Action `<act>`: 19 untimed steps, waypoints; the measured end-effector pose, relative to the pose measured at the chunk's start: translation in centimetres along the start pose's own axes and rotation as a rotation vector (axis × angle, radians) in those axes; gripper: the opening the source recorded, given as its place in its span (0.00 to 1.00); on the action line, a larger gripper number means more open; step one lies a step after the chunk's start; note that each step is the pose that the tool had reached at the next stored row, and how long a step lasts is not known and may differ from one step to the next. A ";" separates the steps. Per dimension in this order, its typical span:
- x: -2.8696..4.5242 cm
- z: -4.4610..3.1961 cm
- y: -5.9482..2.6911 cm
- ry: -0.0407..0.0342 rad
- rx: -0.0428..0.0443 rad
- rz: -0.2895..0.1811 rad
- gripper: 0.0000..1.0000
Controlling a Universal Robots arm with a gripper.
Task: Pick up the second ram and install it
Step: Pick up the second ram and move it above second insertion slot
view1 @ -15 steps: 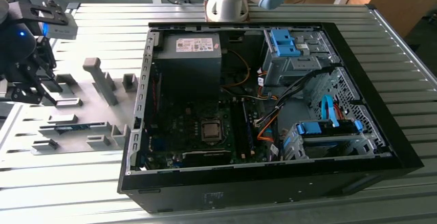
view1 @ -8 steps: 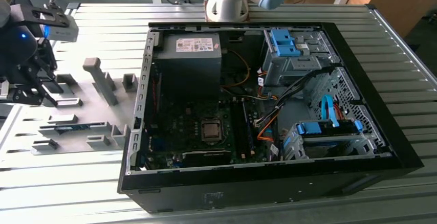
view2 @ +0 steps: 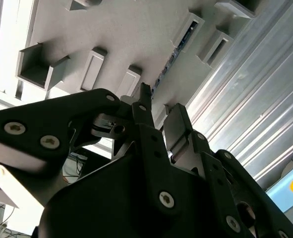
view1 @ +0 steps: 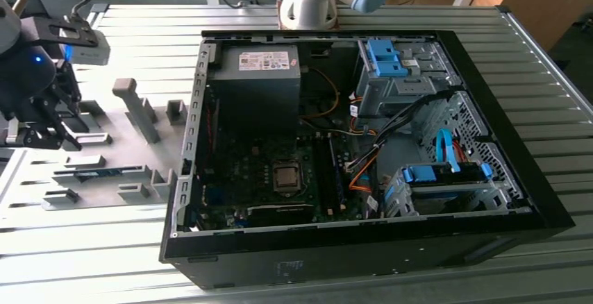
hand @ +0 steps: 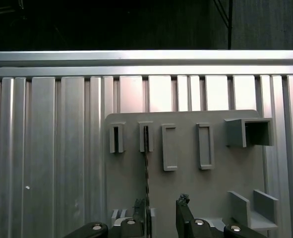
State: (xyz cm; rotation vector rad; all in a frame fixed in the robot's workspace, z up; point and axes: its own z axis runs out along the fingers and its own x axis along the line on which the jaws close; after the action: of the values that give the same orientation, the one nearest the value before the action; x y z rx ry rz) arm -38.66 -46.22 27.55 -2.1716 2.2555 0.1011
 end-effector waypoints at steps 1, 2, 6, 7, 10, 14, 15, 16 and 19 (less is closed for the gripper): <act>0.03 0.18 0.00 0.0000 0.0000 0.000 0.38; 0.05 0.36 -0.01 -0.0001 0.0001 0.000 0.38; 0.12 1.08 0.02 0.0001 0.0000 0.001 0.38; 0.15 1.27 0.02 0.0001 0.0000 0.001 0.38; 0.27 1.81 0.00 0.0000 0.0000 0.001 0.38; 0.29 1.95 0.00 0.0002 -0.0002 0.001 0.38; 0.29 1.95 -0.01 0.0002 -0.0002 0.001 0.38; 0.29 1.99 -0.01 0.0000 0.0000 0.001 0.38; 0.34 2.35 0.10 0.0001 0.0000 0.001 0.38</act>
State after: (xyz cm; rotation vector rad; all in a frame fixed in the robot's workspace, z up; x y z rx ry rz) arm -38.86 -46.43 25.19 -2.1709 2.2563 0.1011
